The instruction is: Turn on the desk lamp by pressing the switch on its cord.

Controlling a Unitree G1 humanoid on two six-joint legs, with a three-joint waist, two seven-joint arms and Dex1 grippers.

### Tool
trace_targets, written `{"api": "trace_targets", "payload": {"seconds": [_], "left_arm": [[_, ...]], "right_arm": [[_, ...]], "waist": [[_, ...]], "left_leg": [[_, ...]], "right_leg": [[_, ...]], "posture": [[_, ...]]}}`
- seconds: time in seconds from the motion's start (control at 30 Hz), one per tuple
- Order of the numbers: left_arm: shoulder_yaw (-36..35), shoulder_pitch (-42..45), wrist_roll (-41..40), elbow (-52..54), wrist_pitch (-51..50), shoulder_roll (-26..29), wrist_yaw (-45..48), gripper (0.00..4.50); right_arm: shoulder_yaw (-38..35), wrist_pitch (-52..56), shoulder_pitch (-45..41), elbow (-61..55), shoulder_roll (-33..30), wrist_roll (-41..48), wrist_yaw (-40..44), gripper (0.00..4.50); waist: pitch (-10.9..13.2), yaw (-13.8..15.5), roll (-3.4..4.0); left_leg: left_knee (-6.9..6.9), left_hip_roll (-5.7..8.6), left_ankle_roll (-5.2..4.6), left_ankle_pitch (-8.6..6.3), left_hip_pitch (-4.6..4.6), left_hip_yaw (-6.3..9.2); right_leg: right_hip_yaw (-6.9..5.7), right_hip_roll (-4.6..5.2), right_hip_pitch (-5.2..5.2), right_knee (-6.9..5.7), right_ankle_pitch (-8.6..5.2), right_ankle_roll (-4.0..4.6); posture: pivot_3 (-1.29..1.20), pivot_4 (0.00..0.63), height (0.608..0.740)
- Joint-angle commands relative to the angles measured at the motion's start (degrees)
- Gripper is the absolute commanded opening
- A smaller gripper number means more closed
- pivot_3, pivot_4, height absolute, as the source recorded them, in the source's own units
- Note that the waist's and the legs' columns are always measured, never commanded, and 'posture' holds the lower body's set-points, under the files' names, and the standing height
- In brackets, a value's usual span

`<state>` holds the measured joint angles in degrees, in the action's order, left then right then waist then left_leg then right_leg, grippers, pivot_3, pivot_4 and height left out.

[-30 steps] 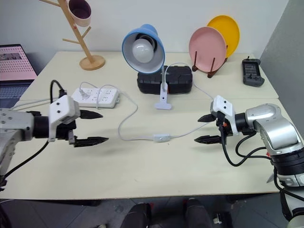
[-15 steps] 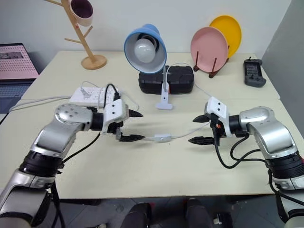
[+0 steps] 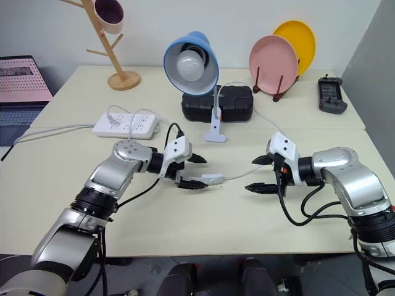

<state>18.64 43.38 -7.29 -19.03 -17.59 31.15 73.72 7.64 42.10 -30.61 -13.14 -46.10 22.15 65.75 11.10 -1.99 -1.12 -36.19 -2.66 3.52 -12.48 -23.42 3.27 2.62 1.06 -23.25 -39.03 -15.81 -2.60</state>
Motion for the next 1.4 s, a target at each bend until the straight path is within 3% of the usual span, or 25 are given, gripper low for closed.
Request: {"api": "trace_targets", "payload": {"seconds": [0.03, 0.33, 0.6, 0.8, 0.9, 1.03, 1.13, 1.23, 1.33, 1.4], "left_arm": [[-0.98, 0.65, -2.47, 1.00, -2.76, 1.20, 4.63, 3.97], [-0.72, -0.24, -1.46, 1.58, -2.52, 2.10, 5.74, 1.91], [-1.26, -0.59, -1.49, 0.77, -2.31, 0.63, 3.80, 0.40], [-2.45, -2.59, -3.24, 3.51, -6.14, 1.35, 3.26, 0.37], [-12.83, -1.10, -15.70, 8.42, -29.92, 0.17, -1.71, 0.37], [-29.62, 0.10, -32.45, 13.32, -58.60, -4.51, -10.28, 0.37], [-33.20, -2.41, -36.38, 18.00, -65.45, -6.18, -14.57, 0.37], [-38.24, -3.65, -40.33, 20.18, -72.48, -9.68, -19.07, 0.37], [-41.57, -3.39, -43.68, 20.81, -74.91, -13.73, -24.01, 0.37], [-42.64, -3.25, -45.73, 21.07, -74.91, -15.33, -27.38, 0.37]], "right_arm": [[-2.42, 0.41, 0.30, -2.15, -1.08, 1.53, -0.60, 4.50], [-2.15, 0.69, 0.36, -2.44, -1.57, 2.45, -1.50, 4.50], [-2.10, 1.06, 0.40, -2.76, -1.59, 2.96, -1.92, 4.50], [-3.90, 3.33, 1.33, -3.78, -1.28, 4.73, -3.77, 4.50], [-13.37, 14.38, 2.45, -5.72, 3.48, 13.65, -11.40, 4.50], [-28.29, 34.24, 6.77, -9.00, 15.08, 31.96, -23.31, 4.50], [-32.84, 41.05, 9.14, -9.84, 20.23, 37.98, -29.81, 4.50], [-36.35, 45.41, 10.80, -8.07, 29.25, 44.31, -38.68, 4.50], [-38.73, 42.33, 7.32, -1.75, 37.75, 53.87, -50.65, 4.50], [-38.50, 41.79, 6.65, -0.06, 38.72, 58.75, -55.65, 4.50]], "waist": [[0.00, -0.24, 0.00], [0.00, -0.09, 0.00], [0.00, -0.06, 0.00], [0.00, -0.07, 0.00], [0.01, -0.08, -0.02], [-0.01, -0.02, -0.05], [-0.06, -0.02, 0.02], [-0.06, -0.03, 0.03], [-0.09, -0.25, -0.03], [-0.08, -0.36, -0.01]], "left_leg": [[0.01, 0.00, 0.00, 0.00, 0.01, 0.00], [0.01, 0.00, 0.00, 0.00, 0.02, 0.03], [0.01, 0.00, 0.00, 0.00, 0.01, 0.03], [0.01, 0.00, 0.00, 0.00, 0.02, 0.03], [0.01, -0.01, 0.00, 0.00, 0.00, 0.06], [-0.04, -0.02, 0.00, 0.00, -0.08, 0.27], [0.00, 0.00, 0.00, 0.00, -0.04, 0.31], [0.03, -0.01, 0.00, 0.00, 0.01, 0.28], [0.03, -0.02, 0.00, 0.01, 0.07, 0.31], [0.02, -0.02, -0.04, 0.05, 0.16, 0.25]], "right_leg": [[0.00, 0.00, 0.00, -0.01, 0.00, 0.00], [-0.01, -0.01, 0.01, -0.02, 0.00, 0.00], [-0.01, -0.01, 0.01, -0.01, 0.00, 0.00], [-0.02, -0.01, 0.01, -0.02, 0.00, 0.00], [-0.03, -0.01, 0.01, -0.04, 0.00, 0.00], [-0.21, -0.01, 0.02, -0.09, 0.00, 0.00], [-0.23, 0.01, 0.09, -0.07, 0.00, 0.00], [-0.19, 0.01, 0.08, -0.12, 0.01, 0.01], [-0.20, -0.02, 0.06, -0.21, 0.01, 0.02], [-0.12, -0.03, 0.08, -0.28, 0.04, 0.05]], "posture": [[0.00, 0.150, 0.740], [0.00, 0.150, 0.740], [0.00, 0.150, 0.740], [0.00, 0.150, 0.740], [0.00, 0.150, 0.740], [0.00, 0.150, 0.740], [0.00, 0.150, 0.740], [0.00, 0.150, 0.740], [0.00, 0.150, 0.740], [0.00, 0.150, 0.740]]}}
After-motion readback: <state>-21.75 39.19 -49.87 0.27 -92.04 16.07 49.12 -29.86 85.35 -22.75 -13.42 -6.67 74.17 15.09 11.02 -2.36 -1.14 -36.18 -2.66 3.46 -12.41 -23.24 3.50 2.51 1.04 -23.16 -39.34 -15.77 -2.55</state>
